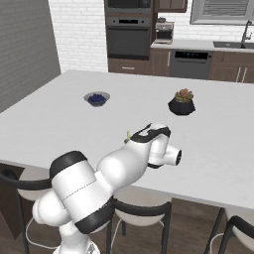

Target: Take a straw from the drawer in front and place it inside the glass cup on the dining counter.

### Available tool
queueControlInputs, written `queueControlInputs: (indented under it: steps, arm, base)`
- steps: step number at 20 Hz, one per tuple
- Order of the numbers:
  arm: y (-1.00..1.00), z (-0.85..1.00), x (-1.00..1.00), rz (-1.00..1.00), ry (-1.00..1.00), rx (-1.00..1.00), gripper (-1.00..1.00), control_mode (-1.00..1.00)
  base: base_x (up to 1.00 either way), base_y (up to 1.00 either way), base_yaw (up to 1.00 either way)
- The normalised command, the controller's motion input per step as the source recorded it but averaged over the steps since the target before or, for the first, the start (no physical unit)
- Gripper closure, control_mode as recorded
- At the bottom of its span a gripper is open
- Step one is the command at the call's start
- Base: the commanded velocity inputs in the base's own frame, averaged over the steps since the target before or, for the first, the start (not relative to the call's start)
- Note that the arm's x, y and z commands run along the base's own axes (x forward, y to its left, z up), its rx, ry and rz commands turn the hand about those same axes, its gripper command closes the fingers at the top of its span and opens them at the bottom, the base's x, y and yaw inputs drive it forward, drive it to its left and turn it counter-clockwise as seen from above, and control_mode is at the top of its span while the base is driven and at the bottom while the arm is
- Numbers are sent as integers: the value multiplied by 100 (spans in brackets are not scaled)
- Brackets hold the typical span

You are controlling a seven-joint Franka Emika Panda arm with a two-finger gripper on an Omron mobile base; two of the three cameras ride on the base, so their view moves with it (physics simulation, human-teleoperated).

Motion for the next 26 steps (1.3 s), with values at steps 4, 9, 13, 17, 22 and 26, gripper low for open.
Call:
queueControlInputs:
  steps: [4, 9, 13, 17, 22, 26]
  arm:
    - [0, -21, 0, 0, 0, 0, 100, -100]
    - [0, -16, 0, 0, 0, 0, 100, -100]
    - [0, -1, 0, 0, 0, 0, -100, -100]
    - [-8, 0, 0, 0, 0, 0, -100, -100]
    - [-4, 3, 0, 0, 0, 0, -100, -100]
    - [-7, 74, -4, 0, 0, 0, -100, -100]
  base:
    - [0, 0, 0]
    - [0, 0, 0]
    - [0, 0, 0]
    - [0, 0, 0]
    - [0, 0, 0]
    - [0, 0, 0]
